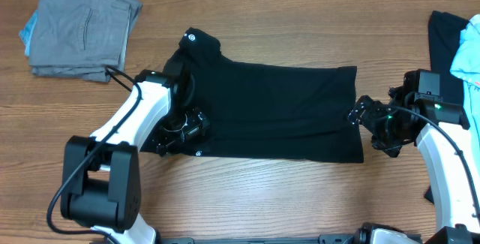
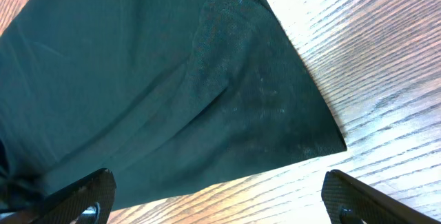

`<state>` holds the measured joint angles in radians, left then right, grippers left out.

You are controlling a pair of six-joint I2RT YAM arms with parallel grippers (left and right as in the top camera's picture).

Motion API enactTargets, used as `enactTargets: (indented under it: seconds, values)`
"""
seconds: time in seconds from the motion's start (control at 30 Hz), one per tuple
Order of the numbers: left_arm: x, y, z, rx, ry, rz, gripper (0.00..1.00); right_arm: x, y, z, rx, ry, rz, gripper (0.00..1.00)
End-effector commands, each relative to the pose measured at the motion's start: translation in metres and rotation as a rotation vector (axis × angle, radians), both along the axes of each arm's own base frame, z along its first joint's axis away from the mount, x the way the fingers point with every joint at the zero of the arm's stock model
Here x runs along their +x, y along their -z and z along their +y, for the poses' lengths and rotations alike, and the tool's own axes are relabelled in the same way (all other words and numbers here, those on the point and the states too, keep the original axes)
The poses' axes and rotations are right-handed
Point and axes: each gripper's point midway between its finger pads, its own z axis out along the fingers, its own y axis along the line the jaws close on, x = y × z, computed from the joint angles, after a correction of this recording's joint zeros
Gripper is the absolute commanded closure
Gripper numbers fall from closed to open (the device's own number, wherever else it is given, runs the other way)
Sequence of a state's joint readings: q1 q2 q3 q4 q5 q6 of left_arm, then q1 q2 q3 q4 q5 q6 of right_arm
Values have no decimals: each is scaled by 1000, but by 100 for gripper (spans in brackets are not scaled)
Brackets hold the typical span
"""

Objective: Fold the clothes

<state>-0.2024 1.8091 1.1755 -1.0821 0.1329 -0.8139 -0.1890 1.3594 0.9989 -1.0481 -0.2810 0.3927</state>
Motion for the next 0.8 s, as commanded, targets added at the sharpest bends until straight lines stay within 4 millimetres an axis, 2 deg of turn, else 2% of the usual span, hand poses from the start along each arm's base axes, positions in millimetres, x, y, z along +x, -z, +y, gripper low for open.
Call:
enactTargets:
  seconds: [0.0, 0.1, 0.2, 0.3, 0.4, 0.57, 0.77]
  values:
    - [-4, 14, -3, -8, -29, 50, 0, 5, -7, -1, -3, -8, -29, 0]
    - [-2, 15, -1, -1, -27, 47, 12, 5, -7, -1, -11, -35, -36, 0]
    - [-1, 14, -2, -1, -23, 41, 30, 5, -7, -1, -17, -42, -38, 0]
    - [0, 13, -2, -2, -20, 41, 54, 6, -7, -1, -17, -41, -42, 0]
    - [0, 13, -2, -5, -8, 36, 63, 7, -8, -2, -18, -41, -47, 0]
    - [5, 10, -3, -8, -5, 22, 93, 7, -8, -2, -18, -41, -48, 0]
    - [18, 6, -2, 3, 9, -22, 96, 7, -8, -2, -18, -41, -49, 0]
